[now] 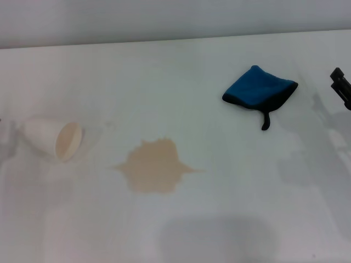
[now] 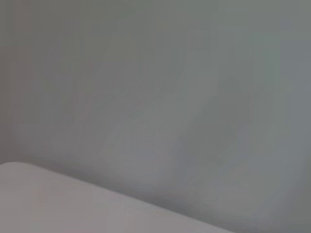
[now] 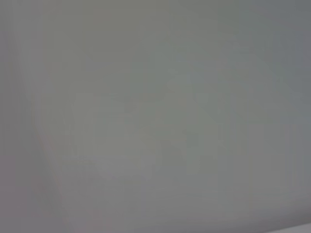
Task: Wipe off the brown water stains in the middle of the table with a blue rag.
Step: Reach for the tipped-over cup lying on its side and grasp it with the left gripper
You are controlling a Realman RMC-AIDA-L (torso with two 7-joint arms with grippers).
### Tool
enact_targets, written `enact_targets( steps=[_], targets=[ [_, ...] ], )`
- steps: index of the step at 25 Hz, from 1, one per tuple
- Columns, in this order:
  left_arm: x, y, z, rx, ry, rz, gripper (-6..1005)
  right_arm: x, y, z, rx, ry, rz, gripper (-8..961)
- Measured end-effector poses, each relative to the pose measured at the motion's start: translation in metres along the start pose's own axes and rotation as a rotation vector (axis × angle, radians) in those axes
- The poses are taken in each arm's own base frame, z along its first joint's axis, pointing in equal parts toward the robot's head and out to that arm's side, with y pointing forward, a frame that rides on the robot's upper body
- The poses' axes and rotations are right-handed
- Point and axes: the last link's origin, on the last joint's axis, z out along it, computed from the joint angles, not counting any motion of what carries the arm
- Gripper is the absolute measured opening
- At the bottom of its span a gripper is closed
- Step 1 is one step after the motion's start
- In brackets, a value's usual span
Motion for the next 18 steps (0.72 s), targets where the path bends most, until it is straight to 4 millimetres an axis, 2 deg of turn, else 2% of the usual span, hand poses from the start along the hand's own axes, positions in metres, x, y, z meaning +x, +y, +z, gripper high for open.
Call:
enact_targets(
  steps=[5, 12, 18],
  targets=[
    [0.013, 0.003, -0.002, -0.146, 0.037, 0.060, 857, 0.003, -0.001, -0.003, 0.007, 0.010, 0.006, 870],
    [0.060, -0.021, -0.016, -0.291, 0.180, -0.010, 844, 0.005, -0.005, -0.009, 0.026, 0.015, 0.011, 871],
    [0.105, -0.034, 0.002, -0.585, -0.021, 0.147, 843, 0.003, -0.005, -0.007, 0.013, 0.017, -0.002, 870]
  ],
)
